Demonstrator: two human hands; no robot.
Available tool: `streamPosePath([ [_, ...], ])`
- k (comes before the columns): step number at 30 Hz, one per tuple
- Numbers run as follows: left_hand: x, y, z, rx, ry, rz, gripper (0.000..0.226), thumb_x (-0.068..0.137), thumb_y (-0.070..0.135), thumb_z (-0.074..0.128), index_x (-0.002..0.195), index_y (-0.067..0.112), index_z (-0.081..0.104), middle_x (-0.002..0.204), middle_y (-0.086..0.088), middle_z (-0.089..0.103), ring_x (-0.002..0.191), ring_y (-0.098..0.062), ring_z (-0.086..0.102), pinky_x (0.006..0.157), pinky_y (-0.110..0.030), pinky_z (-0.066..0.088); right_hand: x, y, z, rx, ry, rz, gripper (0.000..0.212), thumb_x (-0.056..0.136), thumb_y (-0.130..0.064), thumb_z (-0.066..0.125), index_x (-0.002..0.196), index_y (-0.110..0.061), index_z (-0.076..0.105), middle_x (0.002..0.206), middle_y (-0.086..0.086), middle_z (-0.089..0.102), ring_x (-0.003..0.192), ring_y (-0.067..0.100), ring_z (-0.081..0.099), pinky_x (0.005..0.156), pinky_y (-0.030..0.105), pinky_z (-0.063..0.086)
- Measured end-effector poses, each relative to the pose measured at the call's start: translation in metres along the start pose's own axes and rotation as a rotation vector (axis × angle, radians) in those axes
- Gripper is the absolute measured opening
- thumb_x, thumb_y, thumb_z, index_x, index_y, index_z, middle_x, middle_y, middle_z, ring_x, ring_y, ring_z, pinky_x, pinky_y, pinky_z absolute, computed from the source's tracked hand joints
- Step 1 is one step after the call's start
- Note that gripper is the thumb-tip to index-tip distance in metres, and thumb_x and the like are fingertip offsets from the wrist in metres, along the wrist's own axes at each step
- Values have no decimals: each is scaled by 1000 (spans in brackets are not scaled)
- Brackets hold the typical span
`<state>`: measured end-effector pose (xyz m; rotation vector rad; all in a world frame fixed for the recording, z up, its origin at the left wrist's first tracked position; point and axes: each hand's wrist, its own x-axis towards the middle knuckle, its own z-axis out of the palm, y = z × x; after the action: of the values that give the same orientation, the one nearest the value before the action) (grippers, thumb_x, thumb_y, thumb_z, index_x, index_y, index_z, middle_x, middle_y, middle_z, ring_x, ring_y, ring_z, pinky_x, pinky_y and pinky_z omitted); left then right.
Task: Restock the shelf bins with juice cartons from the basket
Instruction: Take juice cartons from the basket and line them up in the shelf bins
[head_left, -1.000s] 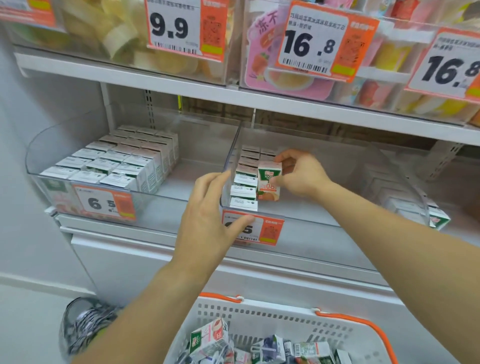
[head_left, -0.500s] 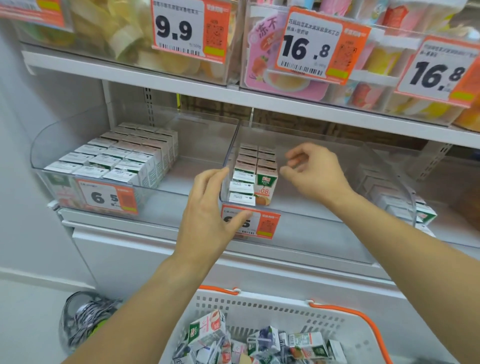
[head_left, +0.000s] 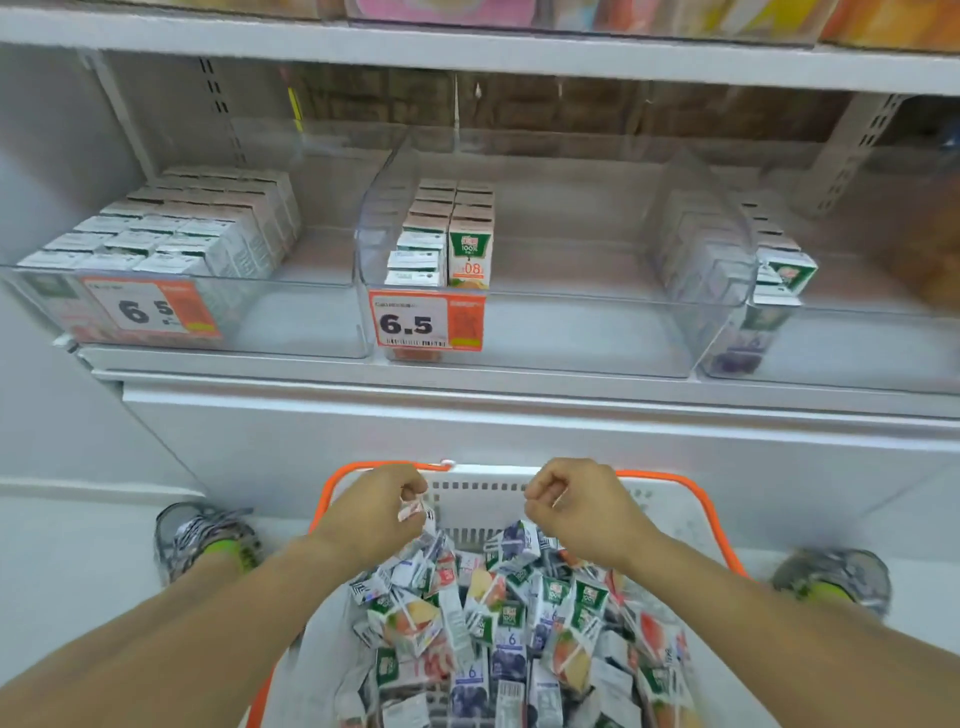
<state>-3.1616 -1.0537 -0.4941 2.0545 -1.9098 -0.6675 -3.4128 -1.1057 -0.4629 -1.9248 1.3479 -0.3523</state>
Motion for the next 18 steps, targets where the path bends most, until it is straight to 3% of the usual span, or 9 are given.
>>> streamPosePath([
  [2,-3,-16,16,31,-60,-102,40,88,26,69,126,21,57,123,4,60,104,-9,57,91,-17,41,15,21,13,-53,-36,79,8,88,-13,64,85,-17,70,83,-3,69,74,6,63,62,5,44],
  [4,-1,-26,25,45,-85,-158,51,88,24,69,135,20,50,138,2,53,121,-15,54,99,-22,40,30,36,28,-83,-51,163,8,88,-11,62,85,-13,70,88,0,70,82,12,65,76,18,54],
  [7,5,-39,37,36,-140,-195,66,87,27,70,145,21,38,148,0,45,131,-19,47,107,-29,39,49,57,54,-101,-51,298,5,89,-15,66,87,-11,70,100,7,71,95,20,65,92,34,53],
  [10,12,-50,49,28,-229,-218,74,86,31,69,149,24,30,146,-2,46,128,-22,49,104,-32,41,61,72,82,-146,-93,392,20,91,-25,66,101,-9,62,99,8,64,89,22,60,79,28,50],
  [12,16,-58,57,33,-258,-240,75,86,31,68,149,25,27,142,-3,50,123,-23,54,100,-33,45,65,77,95,-191,-93,444,23,91,-32,66,93,-12,54,89,5,59,81,22,55,67,26,42],
  [14,19,-64,63,29,-247,-256,77,86,33,69,150,27,27,143,-1,50,125,-23,53,103,-34,44,68,81,105,-245,-62,472,27,91,-36,66,92,-12,54,86,4,59,78,21,55,65,24,39],
  [16,22,-66,68,36,-214,-248,76,84,35,72,149,29,33,143,1,50,128,-21,49,107,-34,40,71,84,110,-240,-53,495,29,90,-37,68,97,-9,62,83,4,62,74,19,59,61,23,41],
  [18,25,-64,71,41,-186,-239,70,79,36,76,142,31,46,131,3,54,119,-17,53,103,-29,41,74,83,114,-196,-56,524,28,87,-34,73,97,-9,66,75,1,64,64,14,60,53,21,42],
])
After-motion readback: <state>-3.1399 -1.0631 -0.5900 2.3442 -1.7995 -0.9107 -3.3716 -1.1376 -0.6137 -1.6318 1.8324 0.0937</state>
